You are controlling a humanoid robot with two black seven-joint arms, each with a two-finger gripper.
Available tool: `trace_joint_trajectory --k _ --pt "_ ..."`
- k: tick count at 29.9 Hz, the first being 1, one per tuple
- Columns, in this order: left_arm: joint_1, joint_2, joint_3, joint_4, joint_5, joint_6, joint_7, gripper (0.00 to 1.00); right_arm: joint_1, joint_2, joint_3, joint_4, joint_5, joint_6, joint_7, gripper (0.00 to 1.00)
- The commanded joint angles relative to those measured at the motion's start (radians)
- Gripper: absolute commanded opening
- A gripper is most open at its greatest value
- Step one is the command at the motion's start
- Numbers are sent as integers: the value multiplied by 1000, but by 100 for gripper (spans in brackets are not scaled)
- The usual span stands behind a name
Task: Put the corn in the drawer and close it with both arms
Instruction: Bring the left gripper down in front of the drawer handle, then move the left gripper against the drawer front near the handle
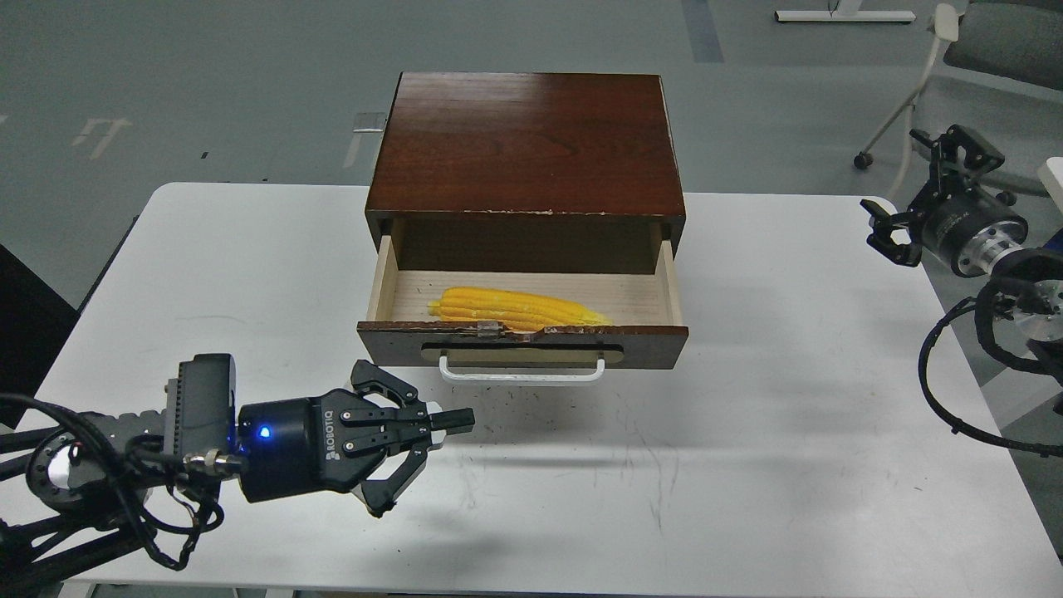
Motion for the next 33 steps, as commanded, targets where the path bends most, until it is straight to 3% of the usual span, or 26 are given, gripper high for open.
trace_joint_trajectory --k 1,20,28,33 --pt "16 -45 5 53 0 0 0 0 -16 0 0 0 -2 -4 0 100" --pt "-2 -186 18 121 0 0 0 0 -21 65 -22 -117 -9 -6 0 100" --pt "-5 -206 8 141 0 -98 0 0 -21 63 -22 -123 -9 -6 0 100" --pt "-12 -212 2 167 0 -102 0 0 -21 65 -22 -128 -9 -6 0 100"
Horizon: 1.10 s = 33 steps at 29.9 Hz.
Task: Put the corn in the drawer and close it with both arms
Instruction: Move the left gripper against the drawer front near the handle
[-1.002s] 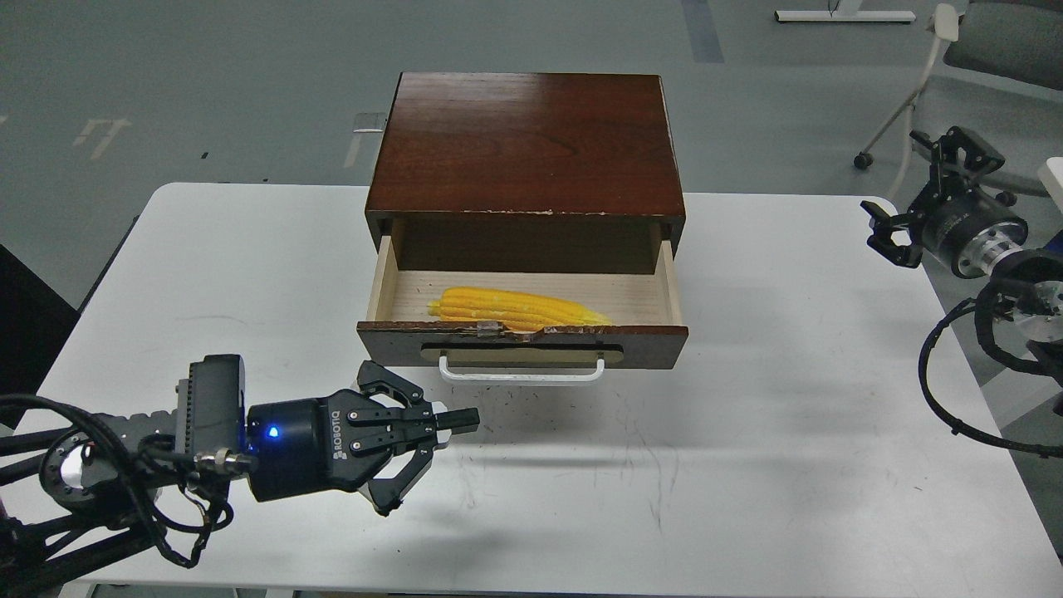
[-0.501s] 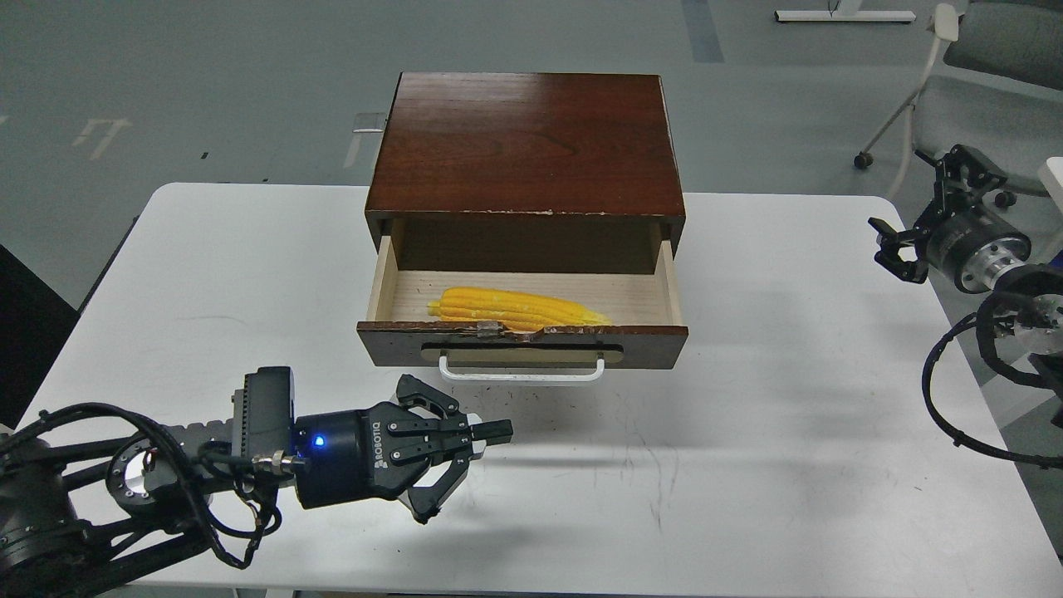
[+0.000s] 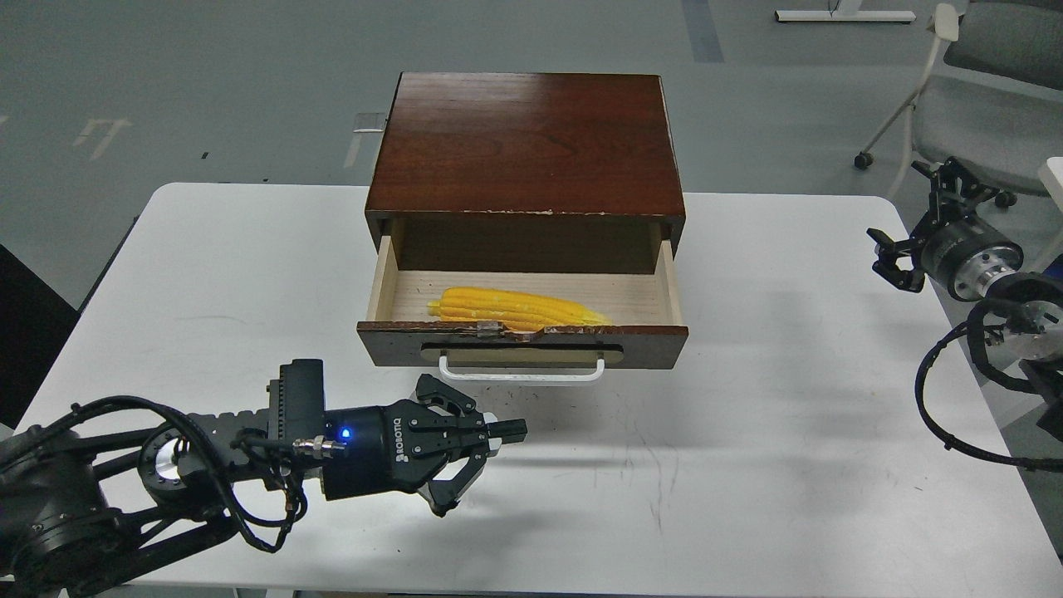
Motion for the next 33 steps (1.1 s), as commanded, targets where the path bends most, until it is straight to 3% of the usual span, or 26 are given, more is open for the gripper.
trace_joint_trajectory --k 1,18,27,33 --pt "-5 -5 -4 11 0 -2 0 0 -1 1 0 -1 0 0 0 100" --pt "11 -67 -86 31 0 -2 3 0 -1 5 0 -1 -2 0 0 100" --pt "11 -71 -85 88 0 -5 44 0 -12 5 0 -1 0 2 0 100" --pt "12 -62 -80 88 0 -11 44 0 -15 5 0 -1 -2 2 0 100"
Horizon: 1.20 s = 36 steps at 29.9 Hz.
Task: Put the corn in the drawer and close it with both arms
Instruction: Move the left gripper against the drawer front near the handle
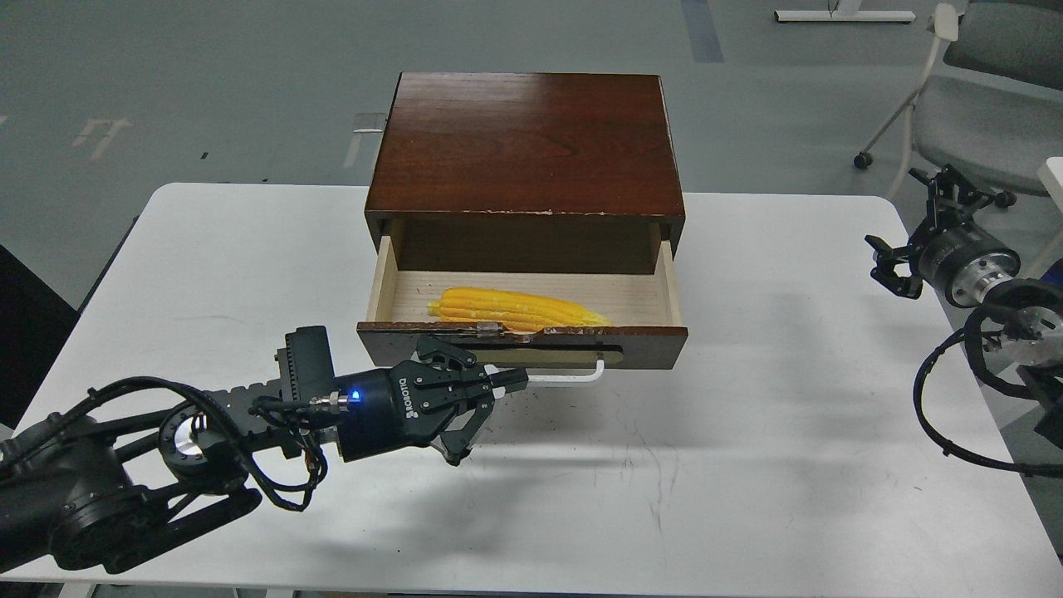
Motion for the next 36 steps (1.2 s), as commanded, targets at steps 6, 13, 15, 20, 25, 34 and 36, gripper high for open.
trace_joint_trajectory --k 6,13,15,20,25,34,36 --pt "2 38 -1 -12 0 3 0 0 -2 0 0 0 0 0 0 100" --pt "6 67 2 -33 0 6 -1 0 -4 5 0 0 0 0 0 100" --pt "16 64 -1 -33 0 6 -1 0 -4 9 0 0 0 0 0 100" --pt "32 67 -2 -44 0 6 -1 0 -4 9 0 0 0 0 0 100" --pt "48 69 -1 -44 0 8 -1 0 -5 9 0 0 0 0 0 100" --pt "48 58 -7 -33 0 5 2 0 -5 17 0 -1 2 -2 0 100" --pt "48 58 -7 -32 0 5 2 0 -5 17 0 -2 0 -2 0 100"
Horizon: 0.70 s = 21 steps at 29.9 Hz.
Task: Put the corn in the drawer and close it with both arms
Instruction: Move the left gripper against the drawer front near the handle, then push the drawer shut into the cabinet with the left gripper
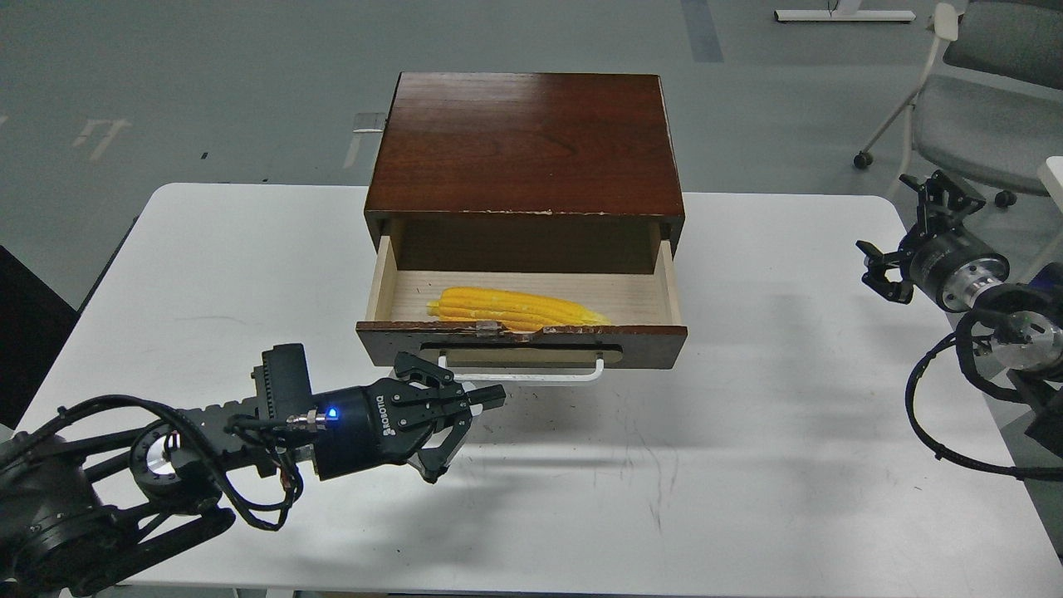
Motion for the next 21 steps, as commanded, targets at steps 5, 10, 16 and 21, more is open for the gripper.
trace_joint_trajectory --k 5,10,16,21 --pt "0 -6 -11 31 0 -4 27 0 0 0 0 -1 0 0 0 100" --pt "-2 -15 -19 53 0 -4 32 0 0 0 0 -1 1 -1 0 100" --pt "-9 -25 -41 59 0 -4 32 0 -5 2 0 -1 0 0 0 100" --pt "-31 -64 -41 97 0 -4 33 0 -11 7 2 -1 0 0 0 100"
